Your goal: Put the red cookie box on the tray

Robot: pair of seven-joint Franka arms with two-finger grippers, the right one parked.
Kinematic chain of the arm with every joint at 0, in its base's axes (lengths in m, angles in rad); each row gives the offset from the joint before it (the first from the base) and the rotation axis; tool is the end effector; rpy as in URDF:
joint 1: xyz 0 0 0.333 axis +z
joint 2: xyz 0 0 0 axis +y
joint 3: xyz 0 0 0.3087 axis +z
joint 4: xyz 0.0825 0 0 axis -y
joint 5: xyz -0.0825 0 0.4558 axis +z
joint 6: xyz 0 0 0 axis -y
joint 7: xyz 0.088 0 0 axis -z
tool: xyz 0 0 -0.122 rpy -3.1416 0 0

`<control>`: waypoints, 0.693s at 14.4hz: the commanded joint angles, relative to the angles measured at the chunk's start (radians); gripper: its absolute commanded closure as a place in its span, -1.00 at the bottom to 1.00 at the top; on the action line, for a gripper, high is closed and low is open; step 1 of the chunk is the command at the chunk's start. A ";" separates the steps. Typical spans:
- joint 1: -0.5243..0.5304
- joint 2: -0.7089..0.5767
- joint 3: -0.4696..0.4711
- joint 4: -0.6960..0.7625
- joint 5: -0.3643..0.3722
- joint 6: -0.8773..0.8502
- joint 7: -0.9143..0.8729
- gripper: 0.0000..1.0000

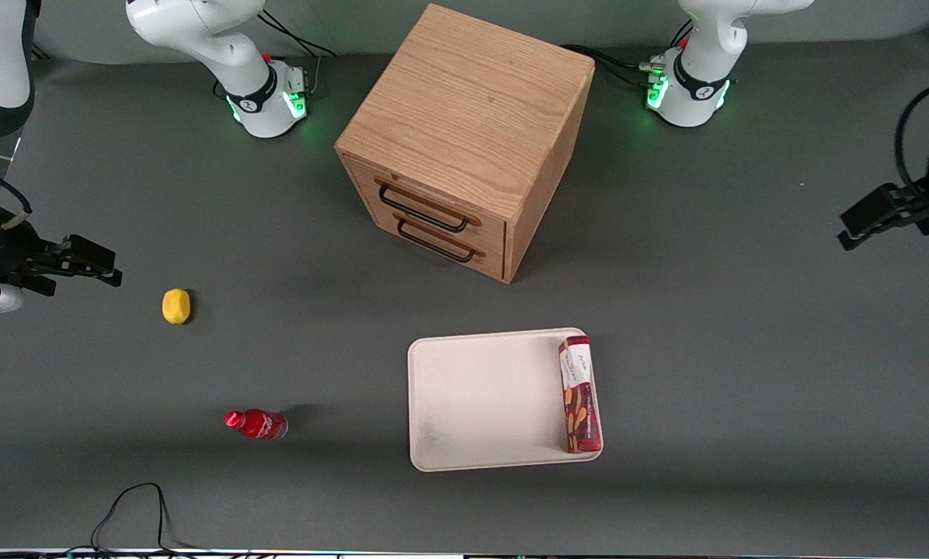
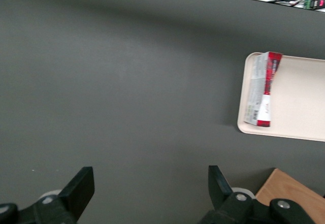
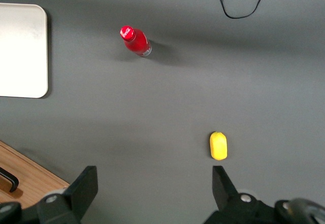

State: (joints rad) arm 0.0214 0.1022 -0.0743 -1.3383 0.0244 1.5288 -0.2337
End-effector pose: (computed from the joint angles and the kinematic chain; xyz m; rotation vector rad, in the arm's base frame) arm 0.6525 -0.0288 0.6591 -3.1213 -0.2874 -0.1412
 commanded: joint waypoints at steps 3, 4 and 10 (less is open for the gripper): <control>0.026 -0.003 -0.009 -0.061 -0.009 0.030 0.062 -1.00; 0.022 0.004 -0.009 -0.064 -0.009 0.037 0.063 -1.00; 0.011 -0.071 0.004 -0.171 -0.015 0.143 0.054 -1.00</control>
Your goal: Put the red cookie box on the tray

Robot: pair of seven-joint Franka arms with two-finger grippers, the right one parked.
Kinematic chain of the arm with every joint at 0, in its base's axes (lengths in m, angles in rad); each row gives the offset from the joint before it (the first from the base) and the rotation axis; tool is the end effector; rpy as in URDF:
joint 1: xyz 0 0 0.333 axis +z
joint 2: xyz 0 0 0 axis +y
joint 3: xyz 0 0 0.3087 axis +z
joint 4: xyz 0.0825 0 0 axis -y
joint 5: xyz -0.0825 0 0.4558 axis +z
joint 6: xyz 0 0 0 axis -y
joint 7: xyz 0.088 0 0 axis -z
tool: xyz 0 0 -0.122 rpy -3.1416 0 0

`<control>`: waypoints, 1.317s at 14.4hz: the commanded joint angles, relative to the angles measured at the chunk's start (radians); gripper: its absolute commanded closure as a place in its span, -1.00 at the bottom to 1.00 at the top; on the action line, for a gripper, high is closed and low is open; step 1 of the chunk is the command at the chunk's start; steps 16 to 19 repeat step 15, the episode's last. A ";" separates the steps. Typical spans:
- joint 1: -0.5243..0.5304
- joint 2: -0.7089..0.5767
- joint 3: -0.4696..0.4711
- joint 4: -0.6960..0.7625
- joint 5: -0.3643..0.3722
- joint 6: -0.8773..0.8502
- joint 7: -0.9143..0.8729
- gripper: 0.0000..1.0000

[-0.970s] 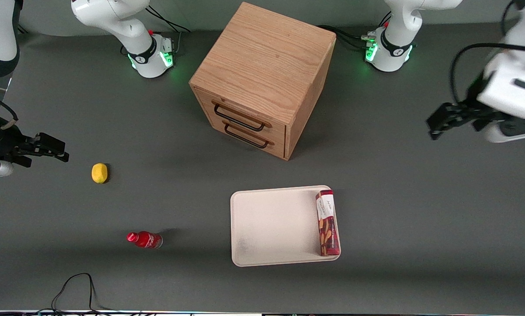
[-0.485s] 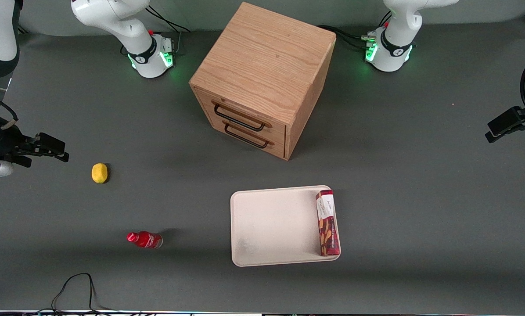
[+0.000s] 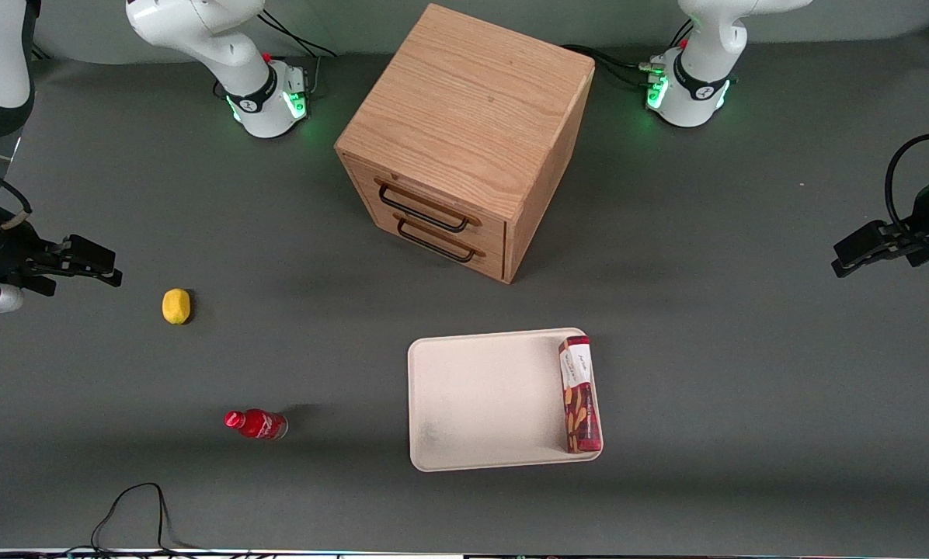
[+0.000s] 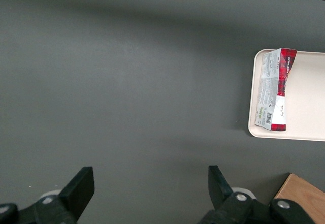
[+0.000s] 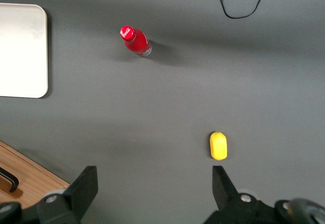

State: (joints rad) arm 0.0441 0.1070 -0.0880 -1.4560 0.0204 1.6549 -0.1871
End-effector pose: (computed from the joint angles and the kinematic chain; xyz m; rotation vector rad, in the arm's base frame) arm 0.6684 -0.0242 0.6040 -3.1298 -0.2247 -0.1460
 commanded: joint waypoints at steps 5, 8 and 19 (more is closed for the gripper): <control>-0.072 -0.075 0.070 -0.017 -0.017 -0.072 0.002 -1.00; -0.056 -0.081 0.060 -0.035 -0.040 -0.081 -0.002 -1.00; -0.053 -0.078 0.056 -0.037 -0.024 -0.115 -0.003 -1.00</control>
